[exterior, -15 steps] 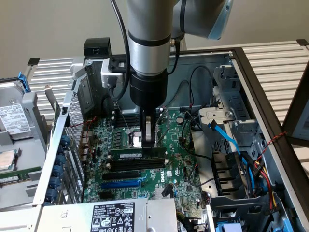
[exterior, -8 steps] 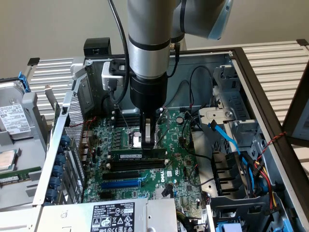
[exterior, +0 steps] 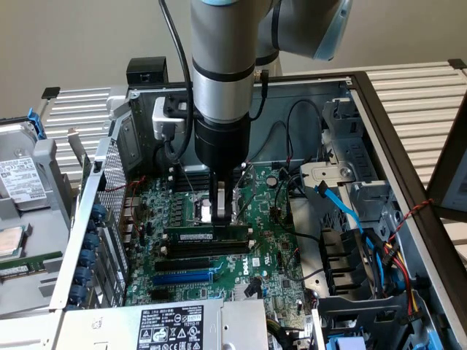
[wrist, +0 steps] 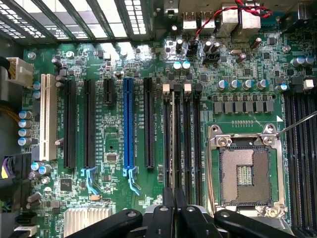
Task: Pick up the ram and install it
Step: 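Insert the ram into the slot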
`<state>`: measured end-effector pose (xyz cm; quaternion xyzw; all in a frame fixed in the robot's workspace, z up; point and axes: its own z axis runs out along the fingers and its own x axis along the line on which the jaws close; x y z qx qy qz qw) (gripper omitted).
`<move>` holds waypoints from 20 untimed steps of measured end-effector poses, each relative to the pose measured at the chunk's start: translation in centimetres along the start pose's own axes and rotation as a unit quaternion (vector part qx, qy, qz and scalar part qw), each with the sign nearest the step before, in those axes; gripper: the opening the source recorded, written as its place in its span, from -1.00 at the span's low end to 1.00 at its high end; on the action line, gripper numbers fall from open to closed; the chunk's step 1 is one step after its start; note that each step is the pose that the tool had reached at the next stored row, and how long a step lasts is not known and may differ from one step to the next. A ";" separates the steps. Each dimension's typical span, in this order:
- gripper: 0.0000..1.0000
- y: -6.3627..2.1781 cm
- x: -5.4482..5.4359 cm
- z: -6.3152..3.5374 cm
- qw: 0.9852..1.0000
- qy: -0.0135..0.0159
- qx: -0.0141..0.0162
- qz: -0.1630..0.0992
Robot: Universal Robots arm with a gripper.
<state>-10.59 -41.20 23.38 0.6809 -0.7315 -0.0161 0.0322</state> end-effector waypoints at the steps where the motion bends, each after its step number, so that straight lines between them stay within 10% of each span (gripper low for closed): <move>1: -0.76 0.04 0.0 0.03 1.000 0.000 0.000 0.000; 20: -0.76 0.20 0.2 0.25 1.000 0.000 0.000 0.000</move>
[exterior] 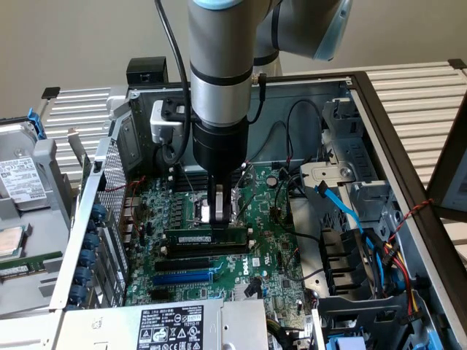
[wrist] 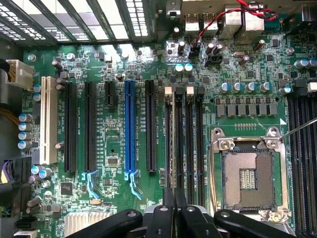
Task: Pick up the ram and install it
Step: 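Insert the ram into the slot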
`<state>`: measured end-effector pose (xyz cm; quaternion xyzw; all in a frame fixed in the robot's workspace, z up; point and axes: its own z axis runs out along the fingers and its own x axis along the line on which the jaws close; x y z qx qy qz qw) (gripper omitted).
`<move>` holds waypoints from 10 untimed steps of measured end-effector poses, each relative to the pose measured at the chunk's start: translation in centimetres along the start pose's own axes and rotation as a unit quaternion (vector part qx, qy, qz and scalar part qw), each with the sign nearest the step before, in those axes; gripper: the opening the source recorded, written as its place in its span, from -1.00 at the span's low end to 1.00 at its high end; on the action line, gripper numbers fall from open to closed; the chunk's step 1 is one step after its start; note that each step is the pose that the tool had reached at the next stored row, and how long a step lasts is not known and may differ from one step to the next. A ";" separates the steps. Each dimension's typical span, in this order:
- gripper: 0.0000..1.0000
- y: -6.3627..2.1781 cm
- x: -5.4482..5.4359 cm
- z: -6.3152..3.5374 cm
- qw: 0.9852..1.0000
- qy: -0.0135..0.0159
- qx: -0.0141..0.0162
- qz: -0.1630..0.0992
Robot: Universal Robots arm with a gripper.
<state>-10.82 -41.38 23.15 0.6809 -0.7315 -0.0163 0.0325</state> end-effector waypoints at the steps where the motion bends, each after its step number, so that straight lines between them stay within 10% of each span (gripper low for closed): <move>1: -0.76 0.00 0.0 0.00 1.000 0.000 0.000 0.000; 10: -0.76 -0.01 0.0 0.01 1.000 0.000 0.000 -0.004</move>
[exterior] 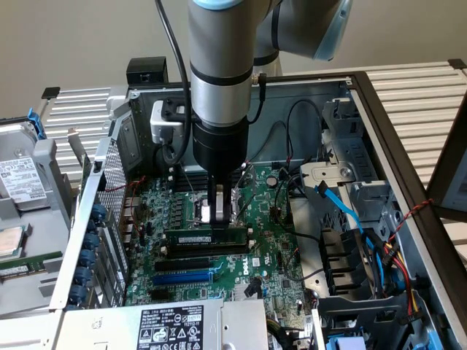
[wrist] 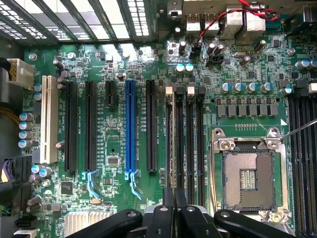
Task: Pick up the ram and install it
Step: 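Insert the ram into the slot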
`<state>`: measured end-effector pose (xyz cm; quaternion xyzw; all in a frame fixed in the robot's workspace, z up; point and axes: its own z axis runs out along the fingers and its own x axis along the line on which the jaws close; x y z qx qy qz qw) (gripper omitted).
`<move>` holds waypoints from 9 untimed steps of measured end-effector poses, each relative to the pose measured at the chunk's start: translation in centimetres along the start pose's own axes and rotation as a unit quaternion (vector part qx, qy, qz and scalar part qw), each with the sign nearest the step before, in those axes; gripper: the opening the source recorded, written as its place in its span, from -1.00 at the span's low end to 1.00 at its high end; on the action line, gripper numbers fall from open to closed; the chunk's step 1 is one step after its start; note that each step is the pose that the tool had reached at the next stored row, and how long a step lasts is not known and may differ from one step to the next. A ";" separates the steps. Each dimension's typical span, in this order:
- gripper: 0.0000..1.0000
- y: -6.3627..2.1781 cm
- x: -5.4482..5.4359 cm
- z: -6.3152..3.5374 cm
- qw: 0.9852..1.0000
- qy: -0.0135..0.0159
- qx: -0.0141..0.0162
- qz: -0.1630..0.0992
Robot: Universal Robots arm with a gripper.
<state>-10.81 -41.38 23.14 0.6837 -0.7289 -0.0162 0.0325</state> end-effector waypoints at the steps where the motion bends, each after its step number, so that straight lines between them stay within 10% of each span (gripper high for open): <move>1: -0.76 0.00 0.0 0.00 1.000 0.000 0.000 0.000; 9: -0.76 0.00 0.0 0.00 1.000 0.000 0.000 -0.003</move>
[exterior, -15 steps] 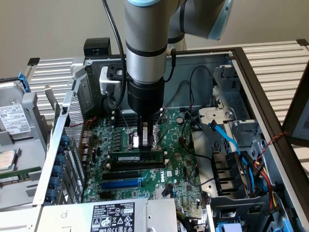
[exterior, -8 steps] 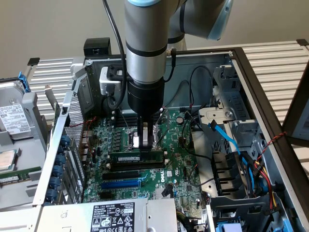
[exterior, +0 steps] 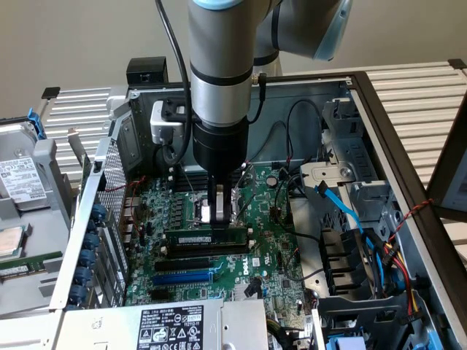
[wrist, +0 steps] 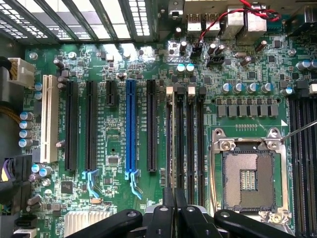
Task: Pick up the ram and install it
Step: 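Insert the ram into the slot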
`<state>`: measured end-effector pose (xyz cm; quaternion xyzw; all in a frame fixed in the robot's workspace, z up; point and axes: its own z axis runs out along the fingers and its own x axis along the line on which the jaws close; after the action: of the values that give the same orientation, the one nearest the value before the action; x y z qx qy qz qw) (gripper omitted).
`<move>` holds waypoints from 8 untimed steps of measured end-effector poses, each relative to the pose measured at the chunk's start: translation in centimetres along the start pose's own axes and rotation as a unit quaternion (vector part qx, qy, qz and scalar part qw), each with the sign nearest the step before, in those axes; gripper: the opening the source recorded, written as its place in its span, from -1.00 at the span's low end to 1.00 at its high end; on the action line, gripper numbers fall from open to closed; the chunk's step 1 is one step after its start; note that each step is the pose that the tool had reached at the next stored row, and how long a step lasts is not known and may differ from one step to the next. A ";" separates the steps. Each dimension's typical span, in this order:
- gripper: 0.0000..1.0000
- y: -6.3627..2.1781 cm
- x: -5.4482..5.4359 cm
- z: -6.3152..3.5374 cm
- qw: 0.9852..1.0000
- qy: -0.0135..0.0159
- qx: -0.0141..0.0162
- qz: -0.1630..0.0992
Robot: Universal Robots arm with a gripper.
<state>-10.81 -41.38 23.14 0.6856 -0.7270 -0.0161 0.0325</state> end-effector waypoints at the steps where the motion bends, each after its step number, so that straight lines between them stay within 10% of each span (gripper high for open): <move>1: -0.76 0.00 0.0 0.00 1.000 0.000 0.000 -0.001; 8: -0.76 0.00 0.0 0.00 1.000 0.000 0.000 -0.003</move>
<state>-10.81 -41.38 23.14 0.6880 -0.7248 -0.0159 0.0326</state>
